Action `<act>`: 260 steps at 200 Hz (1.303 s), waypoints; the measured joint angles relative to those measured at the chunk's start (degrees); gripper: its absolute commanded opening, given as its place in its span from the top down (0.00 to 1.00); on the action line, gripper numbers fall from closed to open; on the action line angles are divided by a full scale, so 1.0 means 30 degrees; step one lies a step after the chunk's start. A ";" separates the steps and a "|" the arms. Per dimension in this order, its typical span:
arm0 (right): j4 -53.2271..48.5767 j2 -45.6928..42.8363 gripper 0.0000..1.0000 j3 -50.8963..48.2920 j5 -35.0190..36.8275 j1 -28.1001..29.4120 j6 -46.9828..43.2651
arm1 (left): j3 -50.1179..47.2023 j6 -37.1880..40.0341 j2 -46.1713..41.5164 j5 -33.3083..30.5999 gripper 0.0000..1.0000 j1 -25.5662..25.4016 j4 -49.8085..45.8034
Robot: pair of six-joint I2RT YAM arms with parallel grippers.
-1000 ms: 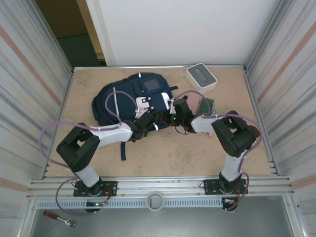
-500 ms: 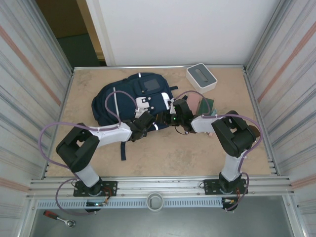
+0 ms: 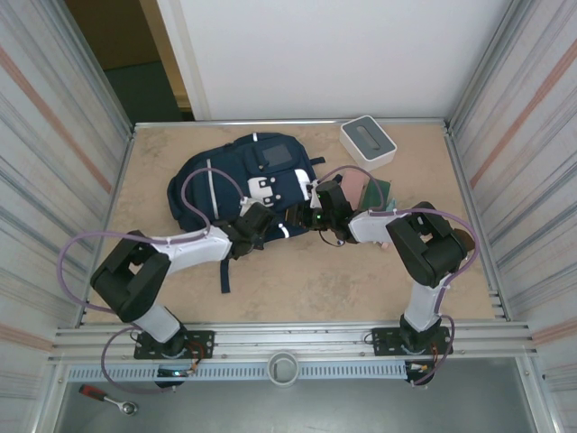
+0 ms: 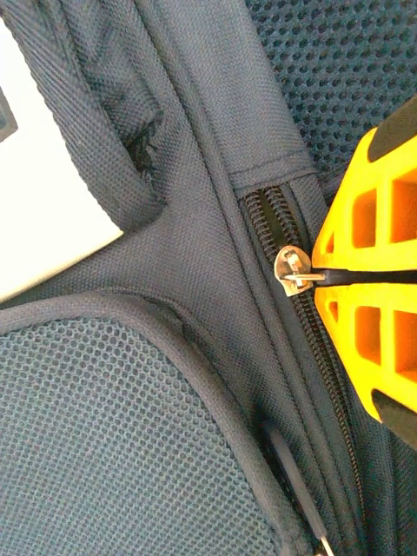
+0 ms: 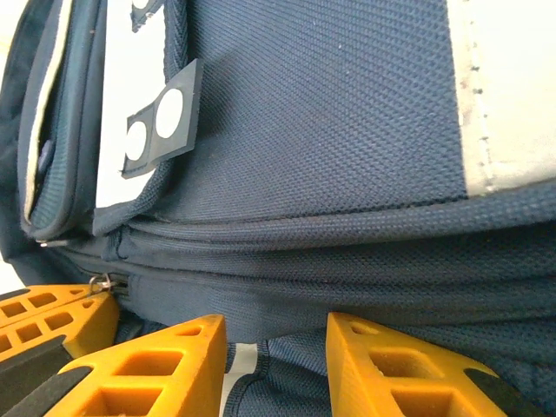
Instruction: Pack the student bag
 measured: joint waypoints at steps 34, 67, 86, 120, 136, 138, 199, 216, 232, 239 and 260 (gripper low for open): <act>-0.0525 0.0007 0.65 0.0197 0.0240 0.0007 -0.0015 | -0.0772 0.0262 -0.1005 0.0503 1.00 0.0393 0.0401; -0.1370 0.0000 0.65 0.0481 0.0576 0.0022 -0.0284 | -0.1362 0.0423 -0.2375 0.1202 1.00 0.1603 0.0291; -0.2062 -0.0044 0.64 0.0729 0.0780 0.0029 -0.0750 | -0.1494 0.0503 -0.2820 0.1625 1.00 0.2317 -0.0015; -0.3621 -0.0612 0.59 0.1195 0.0874 0.0226 -0.1814 | -0.1647 0.0627 -0.3359 0.2630 1.00 0.2594 -0.0233; -0.4852 -0.1224 0.56 0.1479 0.1195 0.0525 -0.2331 | -0.1814 0.0627 -0.3745 0.3213 1.00 0.2674 -0.0233; -0.4991 -0.1341 0.55 0.1486 0.1246 0.0568 -0.2412 | -0.1836 0.0627 -0.3789 0.3257 1.00 0.2674 -0.0233; -0.7074 -0.5595 0.29 0.0058 0.4291 0.2980 -0.0597 | -0.2339 0.0627 -0.5814 0.4444 1.00 0.2761 -0.0197; -0.6550 -0.5690 0.24 -0.1064 0.4736 0.3002 0.0947 | -0.2492 0.0627 -0.6040 0.4728 1.00 0.2739 -0.0189; -0.6054 -0.5020 0.21 -0.1610 0.4801 0.2754 0.2346 | -0.2492 0.0634 -0.6047 0.4830 1.00 0.2681 -0.0211; -0.5625 -0.4510 0.21 -0.1603 0.4794 0.2616 0.2929 | -0.2499 0.0634 -0.6054 0.4830 1.00 0.2630 -0.0204; -0.4204 -0.3111 0.27 -0.1333 0.4495 0.2222 0.3861 | -0.2616 0.0634 -0.6113 0.4838 1.00 0.2484 -0.0204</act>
